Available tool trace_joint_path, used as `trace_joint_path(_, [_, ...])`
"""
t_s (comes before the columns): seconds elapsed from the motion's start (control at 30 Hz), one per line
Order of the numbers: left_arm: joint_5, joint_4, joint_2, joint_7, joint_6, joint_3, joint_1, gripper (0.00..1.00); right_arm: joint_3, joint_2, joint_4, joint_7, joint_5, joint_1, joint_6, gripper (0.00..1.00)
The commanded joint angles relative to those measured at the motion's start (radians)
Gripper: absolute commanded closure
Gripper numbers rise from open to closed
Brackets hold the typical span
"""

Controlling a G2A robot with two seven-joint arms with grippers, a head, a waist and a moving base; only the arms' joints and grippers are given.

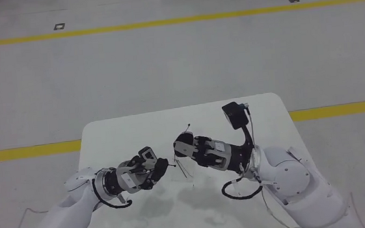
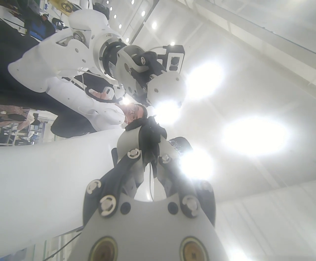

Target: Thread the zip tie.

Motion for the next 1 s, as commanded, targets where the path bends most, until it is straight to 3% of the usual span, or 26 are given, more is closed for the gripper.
trace_joint_path(0.0, [0.0,0.0,0.0,0.0,0.0,0.0,0.0,1.0,-0.005,-0.001,0.0,0.005,0.002,0.002,0.0,1.0])
trace_joint_path(0.97, [0.0,0.0,0.0,0.0,0.0,0.0,0.0,1.0,0.003,-0.001,-0.005,0.025,-0.018,-0.015,0.0,1.0])
